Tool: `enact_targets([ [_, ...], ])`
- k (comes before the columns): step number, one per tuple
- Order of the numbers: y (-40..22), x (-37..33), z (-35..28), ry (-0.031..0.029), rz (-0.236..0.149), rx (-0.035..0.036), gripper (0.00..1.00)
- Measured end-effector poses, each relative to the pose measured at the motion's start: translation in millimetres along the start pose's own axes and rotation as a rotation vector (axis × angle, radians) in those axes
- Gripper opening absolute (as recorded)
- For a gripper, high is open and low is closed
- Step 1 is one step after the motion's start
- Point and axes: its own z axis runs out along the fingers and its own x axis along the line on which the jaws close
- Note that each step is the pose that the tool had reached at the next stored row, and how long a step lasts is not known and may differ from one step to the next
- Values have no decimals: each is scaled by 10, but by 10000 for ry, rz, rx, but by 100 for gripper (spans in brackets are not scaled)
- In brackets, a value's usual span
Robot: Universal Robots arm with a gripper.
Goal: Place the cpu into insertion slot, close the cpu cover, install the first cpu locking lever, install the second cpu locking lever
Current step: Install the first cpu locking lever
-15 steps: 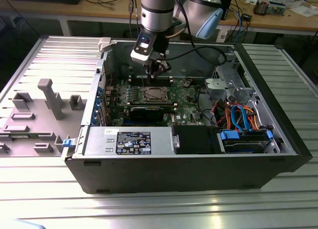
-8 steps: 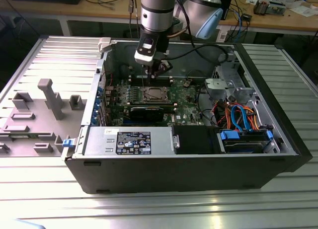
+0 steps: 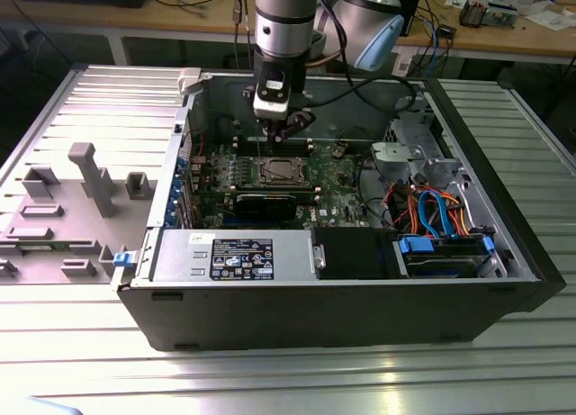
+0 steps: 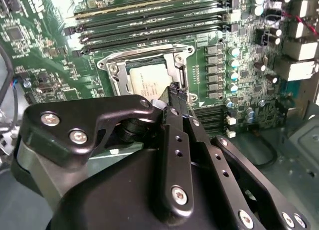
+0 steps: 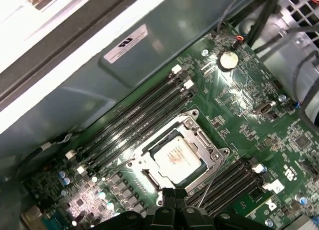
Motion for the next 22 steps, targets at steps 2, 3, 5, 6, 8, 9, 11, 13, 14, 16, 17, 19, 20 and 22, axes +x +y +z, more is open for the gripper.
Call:
enact_targets([
  [2, -3, 2, 0, -2, -102, 2, 11],
  [3, -4, 1, 0, -2, -103, 3, 11],
  [5, -7, 0, 0, -2, -111, 2, 11],
  [6, -7, 0, 0, -2, -111, 3, 11],
  [8, -7, 0, 0, -2, -112, 2, 11],
  [9, -7, 0, 0, -2, -111, 2, 11],
  [11, -7, 0, 0, -2, -111, 2, 11],
  [13, -7, 0, 0, -2, -111, 2, 11],
  [14, -7, 0, 0, -2, -112, 2, 11],
  [16, -7, 0, 0, -2, -118, 2, 11],
  [17, -7, 0, 0, -2, -143, 3, 11],
  [19, -7, 0, 0, -5, -244, 5, 11],
  [20, -7, 0, 0, -7, -406, 8, 11],
  [22, -7, 0, 0, -14, -750, 13, 11],
])
